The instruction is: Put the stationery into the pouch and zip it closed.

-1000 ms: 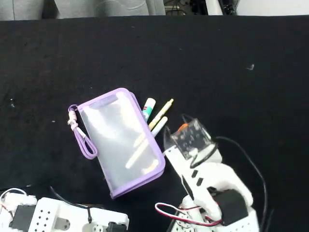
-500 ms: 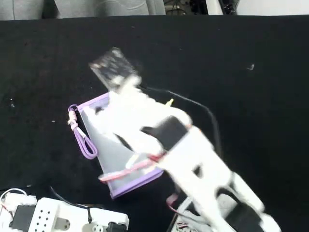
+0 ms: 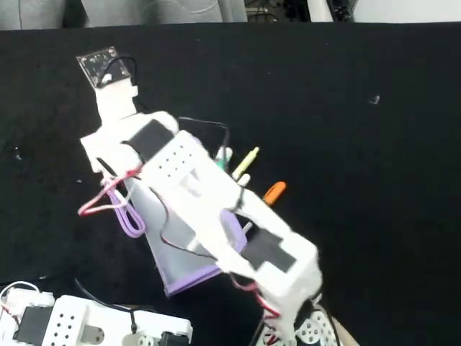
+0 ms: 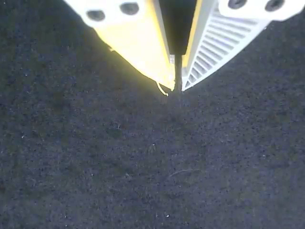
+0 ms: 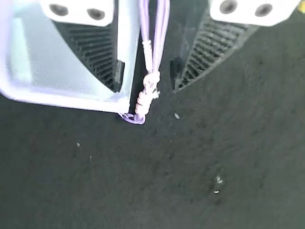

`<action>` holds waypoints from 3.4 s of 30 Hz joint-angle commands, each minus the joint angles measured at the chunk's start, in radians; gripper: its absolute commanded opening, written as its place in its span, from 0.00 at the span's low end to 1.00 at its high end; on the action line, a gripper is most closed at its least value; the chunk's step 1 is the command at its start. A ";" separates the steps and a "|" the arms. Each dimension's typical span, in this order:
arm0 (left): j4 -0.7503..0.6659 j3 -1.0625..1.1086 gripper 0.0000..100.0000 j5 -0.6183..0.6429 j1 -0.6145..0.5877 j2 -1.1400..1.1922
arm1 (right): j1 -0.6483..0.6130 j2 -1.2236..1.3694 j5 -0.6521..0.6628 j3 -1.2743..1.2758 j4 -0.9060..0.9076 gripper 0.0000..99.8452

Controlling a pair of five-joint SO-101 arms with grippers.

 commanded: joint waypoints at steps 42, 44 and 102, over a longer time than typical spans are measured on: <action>0.008 0.022 0.03 0.005 -0.013 -0.003 | -0.091 0.877 -0.241 -0.957 0.319 0.17; 0.008 0.022 0.03 0.005 -0.013 -0.003 | -0.064 0.881 -0.241 -0.946 0.298 0.17; 0.008 0.022 0.03 0.005 -0.012 -0.003 | 0.427 -0.108 0.338 -1.141 0.385 0.01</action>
